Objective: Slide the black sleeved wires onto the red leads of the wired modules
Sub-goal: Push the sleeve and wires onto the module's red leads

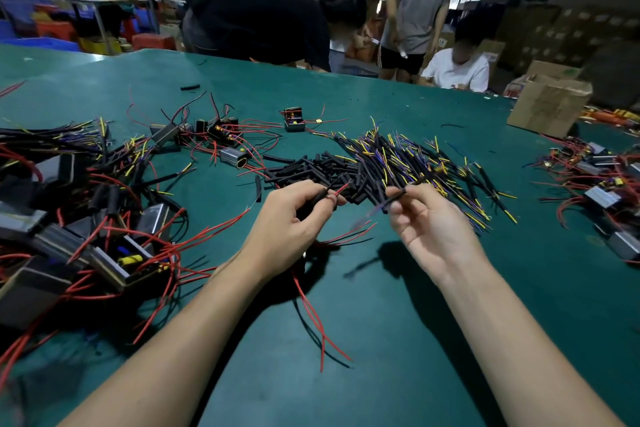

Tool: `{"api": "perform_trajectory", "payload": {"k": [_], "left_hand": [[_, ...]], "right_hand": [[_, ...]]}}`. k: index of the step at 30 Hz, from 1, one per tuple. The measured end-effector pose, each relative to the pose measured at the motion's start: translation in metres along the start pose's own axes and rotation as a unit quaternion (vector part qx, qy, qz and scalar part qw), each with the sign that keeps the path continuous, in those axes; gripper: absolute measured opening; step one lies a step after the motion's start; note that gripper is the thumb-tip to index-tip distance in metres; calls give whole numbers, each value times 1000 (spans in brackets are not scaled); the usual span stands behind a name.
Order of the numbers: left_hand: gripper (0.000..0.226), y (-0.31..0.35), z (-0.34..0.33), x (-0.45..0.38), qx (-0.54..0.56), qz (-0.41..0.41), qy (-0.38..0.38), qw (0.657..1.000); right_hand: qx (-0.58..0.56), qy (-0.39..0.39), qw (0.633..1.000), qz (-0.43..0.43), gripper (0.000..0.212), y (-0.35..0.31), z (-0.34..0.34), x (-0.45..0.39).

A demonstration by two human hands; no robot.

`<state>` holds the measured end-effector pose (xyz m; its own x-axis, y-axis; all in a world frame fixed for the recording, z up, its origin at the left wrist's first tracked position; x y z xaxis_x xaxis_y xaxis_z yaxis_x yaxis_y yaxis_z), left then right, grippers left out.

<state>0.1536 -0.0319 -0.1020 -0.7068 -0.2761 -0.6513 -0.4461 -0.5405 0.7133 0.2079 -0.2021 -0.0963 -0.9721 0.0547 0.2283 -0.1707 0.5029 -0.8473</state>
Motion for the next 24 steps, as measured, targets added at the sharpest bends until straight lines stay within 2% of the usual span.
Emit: {"api": "perform_trajectory", "payload": {"k": [2,4,5,7,9,12,17,21,24], "left_hand": [[17,0,0,0,0,0,2,1000],[19,-1,0,0,6,9,7,1000],[22,-1,0,0,9,16,10,1000],[26,-3,1,-1,11,31,22,999],[29,-6,2,-3,11,48,38,998],[21,-7,5,-4,34,74,55,995],[10,-3,2,-4,71,73,52,993],[10,-5,1,-4,67,78,65,993],[10,-4,0,-4,81,80,51,992]], "right_hand": [[180,-19,979,99,14,-1,2,0],[354,-46,908,221,15,-5,2,2],[396,-70,878,259,17,-6,1,3],[425,-105,851,291,22,-8,-1,6],[433,-111,842,301,24,-11,1,7],[455,-129,830,295,23,-11,4,7],[497,-150,805,288,24,-8,4,10],[497,-166,806,273,22,-6,5,8],[496,-154,797,309,13,-3,1,11]]}}
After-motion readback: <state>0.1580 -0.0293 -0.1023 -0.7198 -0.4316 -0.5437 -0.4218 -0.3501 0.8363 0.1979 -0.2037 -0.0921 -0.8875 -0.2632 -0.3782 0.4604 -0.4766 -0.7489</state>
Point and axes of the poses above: each hand's wrist, its own x-axis away from the middle knuckle, its own z-axis out of the back of the hand, y = z × x, the point moved 3 cm from there along -x, towards the middle knuckle, and after that the axes turned 13 degrees about y, right-handed, at the moved point
